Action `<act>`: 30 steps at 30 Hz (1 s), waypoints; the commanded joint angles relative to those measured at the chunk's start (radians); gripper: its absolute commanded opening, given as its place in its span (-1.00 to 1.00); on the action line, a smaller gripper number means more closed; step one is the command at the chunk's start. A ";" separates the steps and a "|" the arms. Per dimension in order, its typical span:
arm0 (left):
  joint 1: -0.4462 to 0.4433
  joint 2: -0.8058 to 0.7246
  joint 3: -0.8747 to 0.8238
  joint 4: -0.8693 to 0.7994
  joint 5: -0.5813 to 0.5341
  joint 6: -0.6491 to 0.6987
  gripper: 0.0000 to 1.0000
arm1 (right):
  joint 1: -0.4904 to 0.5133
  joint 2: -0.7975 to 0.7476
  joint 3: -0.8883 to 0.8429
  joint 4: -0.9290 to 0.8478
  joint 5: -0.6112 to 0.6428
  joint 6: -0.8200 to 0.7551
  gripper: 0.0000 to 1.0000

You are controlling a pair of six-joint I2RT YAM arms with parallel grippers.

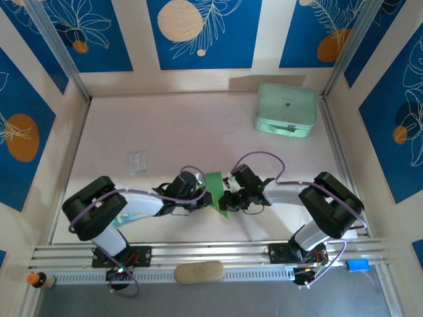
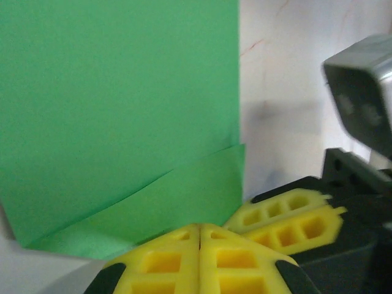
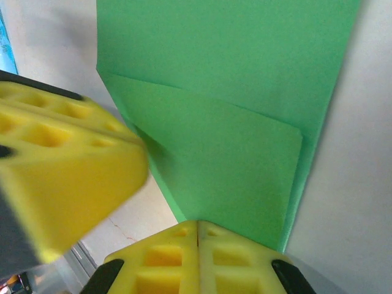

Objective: Fold a paper plane with a square sheet of paper (pick it up from the middle)
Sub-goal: Third fold the triangle at the center of the table.

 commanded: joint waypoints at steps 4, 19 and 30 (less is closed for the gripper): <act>-0.007 0.033 -0.035 0.061 -0.009 -0.035 -1.00 | -0.003 0.016 -0.031 -0.079 0.040 0.007 -1.00; 0.041 -0.048 0.005 -0.146 -0.064 0.069 -1.00 | -0.005 0.021 -0.031 -0.079 0.038 0.007 -1.00; -0.020 0.043 0.031 0.042 -0.003 0.016 -1.00 | -0.005 0.018 -0.031 -0.081 0.041 0.007 -1.00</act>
